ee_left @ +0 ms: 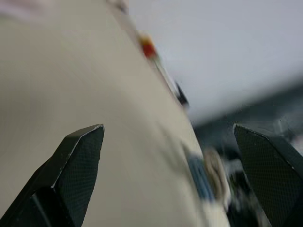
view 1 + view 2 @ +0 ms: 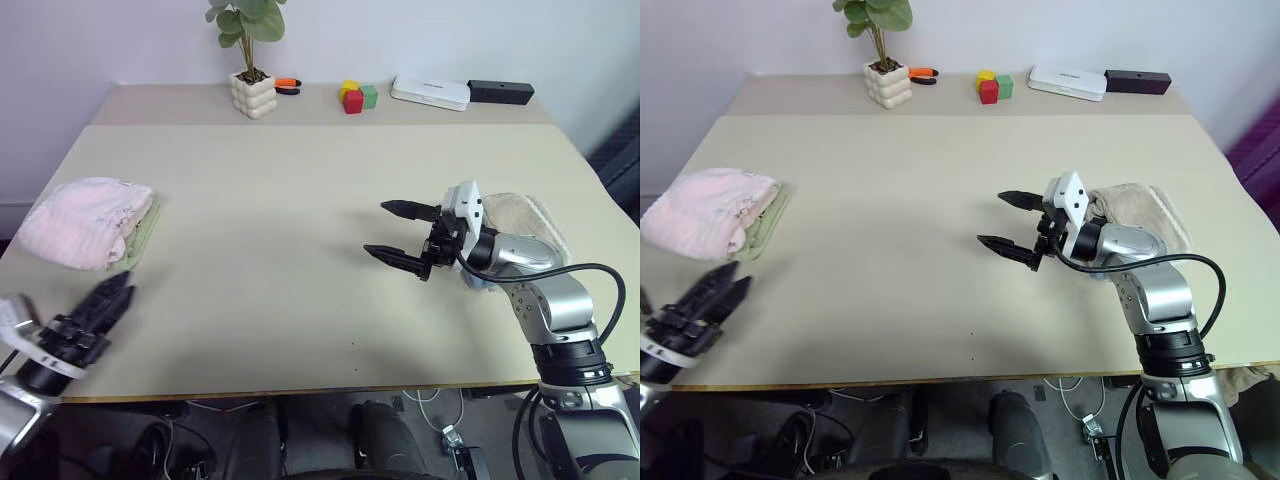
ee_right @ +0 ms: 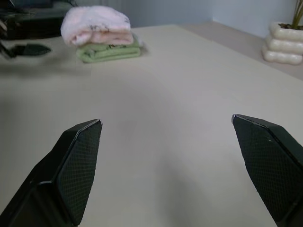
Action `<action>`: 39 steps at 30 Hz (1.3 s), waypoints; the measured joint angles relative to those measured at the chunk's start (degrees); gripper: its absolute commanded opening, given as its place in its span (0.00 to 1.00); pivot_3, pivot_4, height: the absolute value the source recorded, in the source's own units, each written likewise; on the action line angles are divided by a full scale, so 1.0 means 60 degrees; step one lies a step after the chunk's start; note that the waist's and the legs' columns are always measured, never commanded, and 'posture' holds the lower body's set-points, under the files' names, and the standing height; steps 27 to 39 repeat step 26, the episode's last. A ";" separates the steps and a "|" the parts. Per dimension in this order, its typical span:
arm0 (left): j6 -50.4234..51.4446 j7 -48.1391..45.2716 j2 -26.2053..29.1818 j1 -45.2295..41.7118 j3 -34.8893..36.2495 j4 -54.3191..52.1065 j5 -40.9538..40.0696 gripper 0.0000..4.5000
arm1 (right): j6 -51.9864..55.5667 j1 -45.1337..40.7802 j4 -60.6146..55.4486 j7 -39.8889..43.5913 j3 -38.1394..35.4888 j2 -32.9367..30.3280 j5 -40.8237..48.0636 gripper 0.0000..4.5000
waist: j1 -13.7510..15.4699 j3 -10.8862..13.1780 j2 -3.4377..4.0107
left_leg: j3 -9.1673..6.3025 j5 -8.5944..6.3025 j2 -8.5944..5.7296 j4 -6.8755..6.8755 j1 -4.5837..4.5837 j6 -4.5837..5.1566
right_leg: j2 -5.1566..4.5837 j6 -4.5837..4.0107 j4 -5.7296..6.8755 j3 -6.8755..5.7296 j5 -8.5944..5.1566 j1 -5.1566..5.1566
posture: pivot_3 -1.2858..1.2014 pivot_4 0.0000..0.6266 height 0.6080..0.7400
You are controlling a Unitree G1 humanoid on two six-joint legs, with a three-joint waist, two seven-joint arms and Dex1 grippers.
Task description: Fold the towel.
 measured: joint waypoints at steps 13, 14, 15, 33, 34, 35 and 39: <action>-0.2512 -0.1597 0.1098 -0.4514 -0.3447 0.0554 0.3602 0.99 | 0.0790 0.0551 -0.0758 0.0357 -0.1299 -0.0475 0.1482 1.00 | -0.0011 -0.0006 0.0029 | 0.0078 0.0007 -0.0008 -0.0066 -0.0006 0.0073 | 0.0081 0.0017 -0.0115 -0.0026 0.0035 0.0041 | 0.52 0.24 0.96; -0.2629 -0.1680 0.1024 -0.4630 -0.3626 0.0709 0.3762 0.99 | 0.0748 0.0568 -0.0829 0.0346 -0.1281 -0.0480 0.1412 1.00 | 0.0005 -0.0006 0.0030 | 0.0088 0.0008 -0.0007 -0.0067 -0.0006 0.0073 | 0.0087 0.0024 -0.0113 -0.0033 0.0035 0.0041 | 0.52 0.24 0.96; -0.2738 -0.1675 0.0837 -0.4812 -0.3810 0.0816 0.3946 0.99 | 0.0645 0.0615 -0.0837 0.0382 -0.1293 -0.0541 0.1347 1.00 | 0.0030 -0.0005 0.0031 | 0.0092 0.0009 -0.0007 -0.0067 -0.0006 0.0072 | 0.0091 0.0028 -0.0111 -0.0038 0.0034 0.0042 | 0.52 0.24 0.96; -0.3503 -0.2133 0.0241 -0.5026 -0.4585 0.1926 0.5260 0.99 | 0.0854 0.1445 -0.1820 -0.0167 -0.1371 -0.1085 0.1088 1.00 | 0.0042 -0.0003 0.0028 | 0.0083 0.0009 0.0001 0.0002 -0.0010 0.0072 | 0.0099 0.0072 -0.0101 -0.0041 0.0056 0.0072 | 0.52 0.24 0.96; -0.3503 -0.2133 0.0241 -0.5026 -0.4585 0.1926 0.5260 0.99 | 0.0854 0.1445 -0.1820 -0.0167 -0.1371 -0.1085 0.1088 1.00 | 0.0042 -0.0003 0.0028 | 0.0083 0.0009 0.0001 0.0002 -0.0010 0.0072 | 0.0099 0.0072 -0.0101 -0.0041 0.0056 0.0072 | 0.52 0.24 0.96; -0.3503 -0.2133 0.0241 -0.5026 -0.4585 0.1926 0.5260 0.99 | 0.0854 0.1445 -0.1820 -0.0167 -0.1371 -0.1085 0.1088 1.00 | 0.0042 -0.0003 0.0028 | 0.0083 0.0009 0.0001 0.0002 -0.0010 0.0072 | 0.0099 0.0072 -0.0101 -0.0041 0.0056 0.0072 | 0.52 0.24 0.96; -0.3503 -0.2133 0.0241 -0.5026 -0.4585 0.1926 0.5260 0.99 | 0.0854 0.1445 -0.1820 -0.0167 -0.1371 -0.1085 0.1088 1.00 | 0.0042 -0.0003 0.0028 | 0.0083 0.0009 0.0001 0.0002 -0.0010 0.0072 | 0.0099 0.0072 -0.0101 -0.0041 0.0056 0.0072 | 0.52 0.24 0.96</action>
